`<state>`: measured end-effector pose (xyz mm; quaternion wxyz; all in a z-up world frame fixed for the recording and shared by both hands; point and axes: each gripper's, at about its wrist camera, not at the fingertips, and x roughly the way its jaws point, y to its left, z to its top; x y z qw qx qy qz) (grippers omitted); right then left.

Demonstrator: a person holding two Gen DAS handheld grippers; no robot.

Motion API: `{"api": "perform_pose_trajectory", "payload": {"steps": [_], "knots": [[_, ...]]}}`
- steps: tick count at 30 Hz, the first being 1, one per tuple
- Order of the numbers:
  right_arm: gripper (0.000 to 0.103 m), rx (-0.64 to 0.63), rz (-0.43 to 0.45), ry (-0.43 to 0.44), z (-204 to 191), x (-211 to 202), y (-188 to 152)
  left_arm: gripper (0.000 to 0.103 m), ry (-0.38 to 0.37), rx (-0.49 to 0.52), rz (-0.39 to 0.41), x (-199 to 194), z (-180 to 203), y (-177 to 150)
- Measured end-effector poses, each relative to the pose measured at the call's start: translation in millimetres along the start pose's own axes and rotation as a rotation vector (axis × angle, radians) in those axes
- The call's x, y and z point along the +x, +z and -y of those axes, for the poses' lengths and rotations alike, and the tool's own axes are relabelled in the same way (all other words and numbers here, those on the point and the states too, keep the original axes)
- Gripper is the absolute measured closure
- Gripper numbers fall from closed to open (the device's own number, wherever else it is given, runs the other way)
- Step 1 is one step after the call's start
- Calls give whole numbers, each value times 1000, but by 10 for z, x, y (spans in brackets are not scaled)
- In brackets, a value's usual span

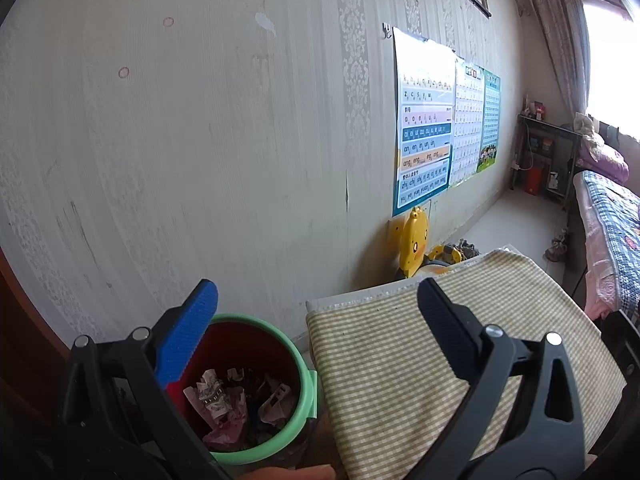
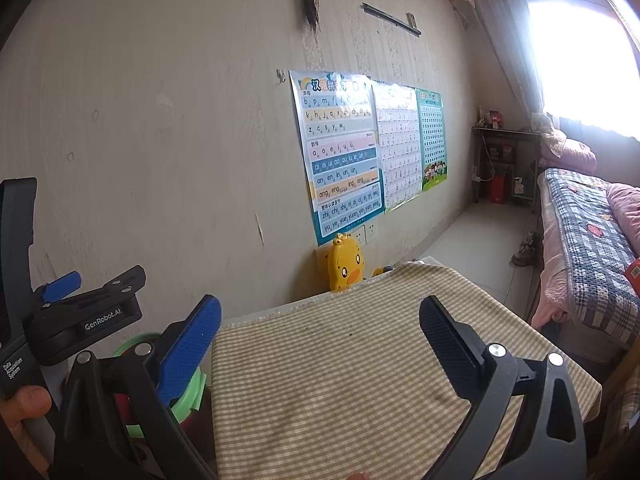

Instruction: Collect trash

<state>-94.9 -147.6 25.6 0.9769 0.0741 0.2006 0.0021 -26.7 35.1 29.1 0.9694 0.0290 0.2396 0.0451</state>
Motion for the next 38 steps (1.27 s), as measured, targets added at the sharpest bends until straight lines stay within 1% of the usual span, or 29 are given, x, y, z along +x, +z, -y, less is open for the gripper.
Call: {"api": "perform_pose_trajectory", "payload": {"steps": [20, 26, 29, 31, 33, 34, 35, 37, 38], "knots": [[8, 4, -24, 6, 41, 24, -55, 5, -3, 7, -16, 11, 18, -31], [8, 7, -35, 7, 56, 54, -75, 5, -9, 8, -36, 54, 31, -46], [8, 16, -50, 9, 81, 101, -107, 5, -14, 10, -53, 103, 52, -90], [8, 33, -76, 19, 118, 167, -139, 5, -14, 21, -68, 152, 79, -133], [8, 73, -124, 35, 233, 289, -221, 5, -16, 29, -88, 201, 102, -177], [8, 88, -137, 30, 291, 340, -258, 5, -28, 36, -105, 239, 123, -211], [8, 107, -157, 6, 401, 422, -323, 5, -31, 43, -113, 265, 138, -233], [8, 129, -192, -65, 622, 569, -450, 5, -31, 54, -123, 305, 157, -285], [8, 141, -216, -125, 802, 677, -537, 5, -35, 56, -128, 327, 164, -313]]}}
